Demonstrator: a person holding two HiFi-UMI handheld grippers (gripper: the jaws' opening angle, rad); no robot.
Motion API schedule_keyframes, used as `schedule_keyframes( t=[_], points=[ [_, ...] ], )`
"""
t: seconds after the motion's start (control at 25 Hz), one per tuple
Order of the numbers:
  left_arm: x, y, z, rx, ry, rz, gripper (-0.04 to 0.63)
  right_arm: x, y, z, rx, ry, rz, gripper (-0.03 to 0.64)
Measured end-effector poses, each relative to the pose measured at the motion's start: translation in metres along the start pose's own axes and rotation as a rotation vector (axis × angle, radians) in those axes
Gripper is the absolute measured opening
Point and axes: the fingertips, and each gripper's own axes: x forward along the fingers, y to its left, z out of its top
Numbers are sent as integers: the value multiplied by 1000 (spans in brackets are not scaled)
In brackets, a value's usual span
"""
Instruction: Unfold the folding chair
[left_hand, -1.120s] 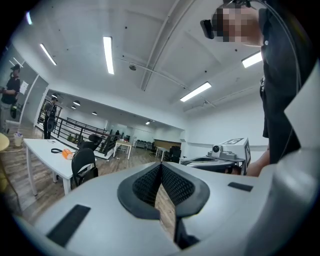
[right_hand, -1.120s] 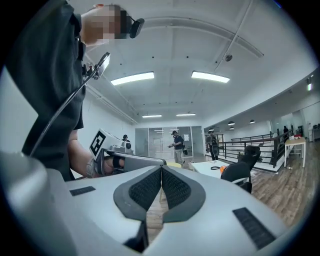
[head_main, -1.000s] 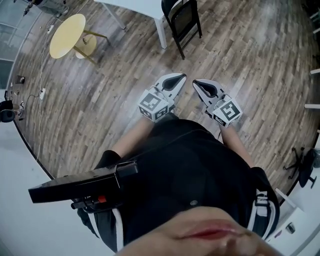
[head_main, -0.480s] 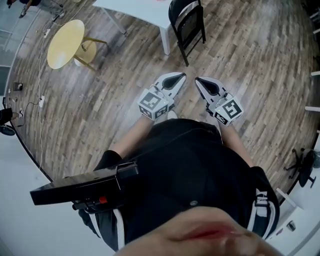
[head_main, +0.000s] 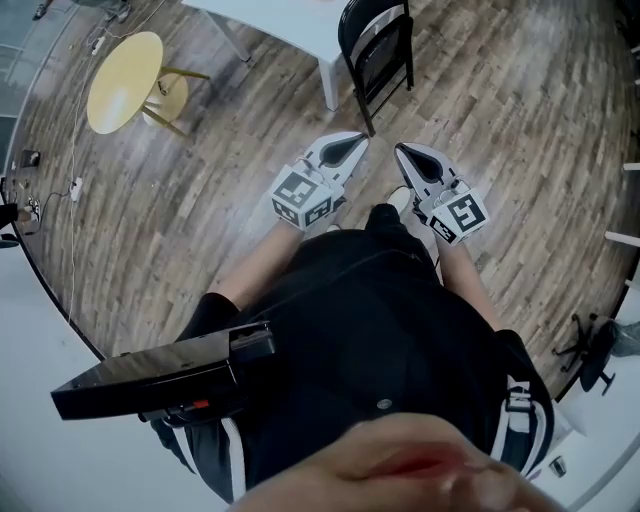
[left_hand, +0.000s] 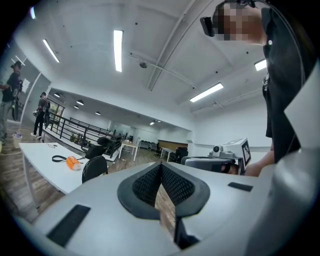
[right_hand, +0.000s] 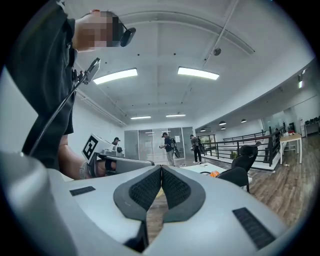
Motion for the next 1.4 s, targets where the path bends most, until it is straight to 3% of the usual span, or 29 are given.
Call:
schedule_keyframes(
  t=[0.4,0.76,1.12,1.4],
  points=[
    [107,49,30,44,5,106,5,19,-122,18,-11,-28,104,8],
    [186,72,28,62,40,206,5,16,-212,12,17,-28,191,8],
    [203,112,34,63,54,284,5,48,-243,21,-16,-14,271,8],
    [220,175,41,60,42,257,5,84,-270,23,-22,-6,216,8]
  ],
)
